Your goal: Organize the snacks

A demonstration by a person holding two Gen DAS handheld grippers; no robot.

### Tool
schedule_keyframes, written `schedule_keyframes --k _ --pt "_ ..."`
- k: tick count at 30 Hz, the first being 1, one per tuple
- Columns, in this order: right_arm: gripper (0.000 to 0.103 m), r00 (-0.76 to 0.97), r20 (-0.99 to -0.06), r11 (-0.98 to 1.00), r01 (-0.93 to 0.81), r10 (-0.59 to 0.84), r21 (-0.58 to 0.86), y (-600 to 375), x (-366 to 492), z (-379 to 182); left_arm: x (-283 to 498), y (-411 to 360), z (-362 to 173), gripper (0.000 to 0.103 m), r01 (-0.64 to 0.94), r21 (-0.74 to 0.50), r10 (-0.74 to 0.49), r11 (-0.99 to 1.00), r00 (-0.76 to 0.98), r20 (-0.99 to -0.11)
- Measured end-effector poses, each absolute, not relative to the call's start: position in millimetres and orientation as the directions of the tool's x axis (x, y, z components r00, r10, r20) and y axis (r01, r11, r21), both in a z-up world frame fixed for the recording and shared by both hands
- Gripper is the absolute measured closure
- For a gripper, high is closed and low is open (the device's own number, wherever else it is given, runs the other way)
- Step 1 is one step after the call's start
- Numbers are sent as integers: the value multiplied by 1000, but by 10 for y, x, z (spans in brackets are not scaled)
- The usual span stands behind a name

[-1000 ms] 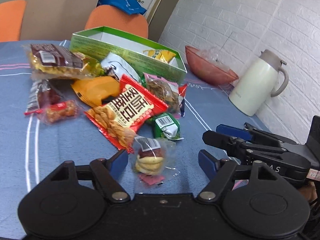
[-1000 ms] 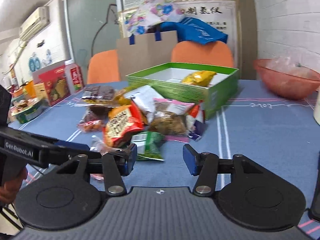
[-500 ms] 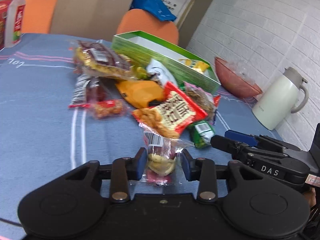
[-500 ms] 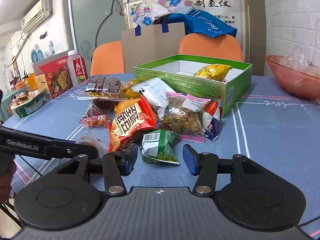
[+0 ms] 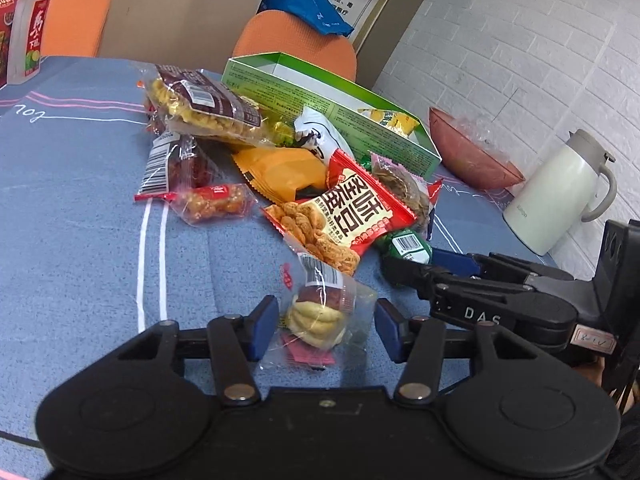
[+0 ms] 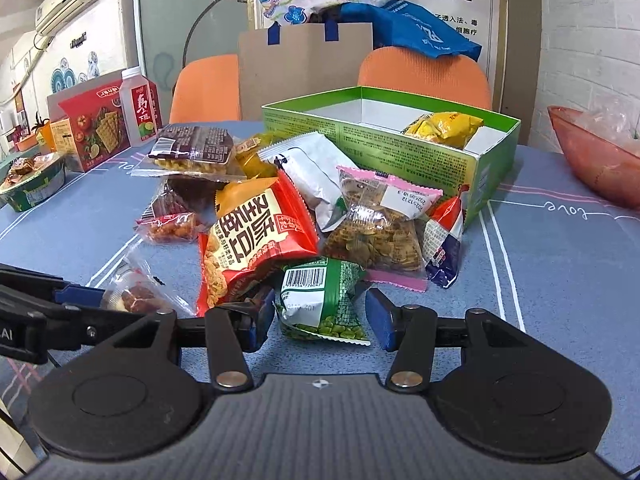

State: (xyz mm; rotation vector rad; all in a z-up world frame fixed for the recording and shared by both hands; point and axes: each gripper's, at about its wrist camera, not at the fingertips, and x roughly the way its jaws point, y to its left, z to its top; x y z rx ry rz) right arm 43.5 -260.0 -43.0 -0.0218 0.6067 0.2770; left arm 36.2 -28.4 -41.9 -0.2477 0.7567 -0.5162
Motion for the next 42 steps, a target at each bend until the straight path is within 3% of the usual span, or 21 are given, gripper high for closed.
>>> schedule_keyframes --k 1,3,8,17,25,34,42 --pt "26 782 -568 961 -268 255 63 -2602 443 -449 362 -294 -425 12 361 -385 -527 850 614 -588" --pt "32 776 -571 959 -271 267 80 -2622 446 -489 351 -299 -430 19 371 -376 -528 849 620 -580" --pt "35 784 -559 960 -264 271 94 -2704 361 -460 339 -281 -351 33 380 -398 -549 835 617 -563" --pt "35 854 -459 967 -245 246 64 -2875 187 -119 460 -301 -30 34 439 -432 -614 787 619 -489" --pt "35 894 -372 967 -251 249 43 -2892 553 100 1024 -428 417 34 437 -416 -594 797 689 -415" --pt "35 907 -353 973 -220 229 65 -2829 1493 134 2214 -689 529 34 286 -434 -479 855 756 -446" --pt "35 891 -380 968 -240 248 69 -2778 1926 8 2685 -902 370 32 248 -420 -451 873 739 -501"
